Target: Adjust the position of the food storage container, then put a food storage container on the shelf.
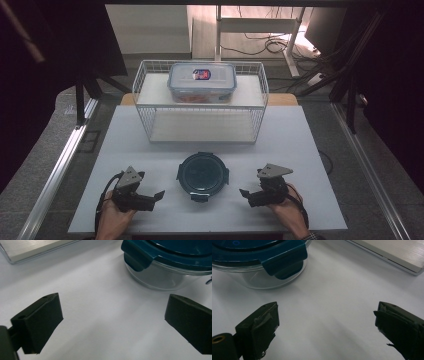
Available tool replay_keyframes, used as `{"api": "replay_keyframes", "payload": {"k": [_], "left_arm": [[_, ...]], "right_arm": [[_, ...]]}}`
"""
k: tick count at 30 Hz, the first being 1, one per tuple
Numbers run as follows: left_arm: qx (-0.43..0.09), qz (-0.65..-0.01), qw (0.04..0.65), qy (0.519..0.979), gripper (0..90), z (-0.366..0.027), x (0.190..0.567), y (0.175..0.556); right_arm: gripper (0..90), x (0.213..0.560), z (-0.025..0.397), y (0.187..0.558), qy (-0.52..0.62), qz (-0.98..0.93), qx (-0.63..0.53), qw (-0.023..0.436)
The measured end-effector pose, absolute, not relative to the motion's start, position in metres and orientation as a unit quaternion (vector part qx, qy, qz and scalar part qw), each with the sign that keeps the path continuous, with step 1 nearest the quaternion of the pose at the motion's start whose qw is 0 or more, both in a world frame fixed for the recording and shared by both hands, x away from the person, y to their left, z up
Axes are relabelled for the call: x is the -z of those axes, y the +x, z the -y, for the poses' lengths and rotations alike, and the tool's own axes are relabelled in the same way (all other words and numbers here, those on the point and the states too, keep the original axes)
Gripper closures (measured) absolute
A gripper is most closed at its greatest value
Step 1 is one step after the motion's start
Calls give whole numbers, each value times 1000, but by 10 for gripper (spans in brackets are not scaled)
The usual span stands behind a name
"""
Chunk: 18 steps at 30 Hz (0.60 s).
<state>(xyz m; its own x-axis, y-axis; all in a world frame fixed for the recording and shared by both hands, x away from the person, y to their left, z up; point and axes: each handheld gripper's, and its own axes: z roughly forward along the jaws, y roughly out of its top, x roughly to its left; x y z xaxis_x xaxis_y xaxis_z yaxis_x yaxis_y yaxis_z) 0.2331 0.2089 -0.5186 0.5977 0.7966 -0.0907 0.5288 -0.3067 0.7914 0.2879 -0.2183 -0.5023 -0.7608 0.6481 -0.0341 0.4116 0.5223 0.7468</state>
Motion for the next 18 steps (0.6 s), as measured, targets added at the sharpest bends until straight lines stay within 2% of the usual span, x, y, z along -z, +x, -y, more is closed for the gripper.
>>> {"api": "replay_keyframes", "payload": {"k": [18], "left_arm": [[-136,-415,441,784,18,-206,512,244]], "right_arm": [[15,495,220,289,322,-843,-402,155]]}}
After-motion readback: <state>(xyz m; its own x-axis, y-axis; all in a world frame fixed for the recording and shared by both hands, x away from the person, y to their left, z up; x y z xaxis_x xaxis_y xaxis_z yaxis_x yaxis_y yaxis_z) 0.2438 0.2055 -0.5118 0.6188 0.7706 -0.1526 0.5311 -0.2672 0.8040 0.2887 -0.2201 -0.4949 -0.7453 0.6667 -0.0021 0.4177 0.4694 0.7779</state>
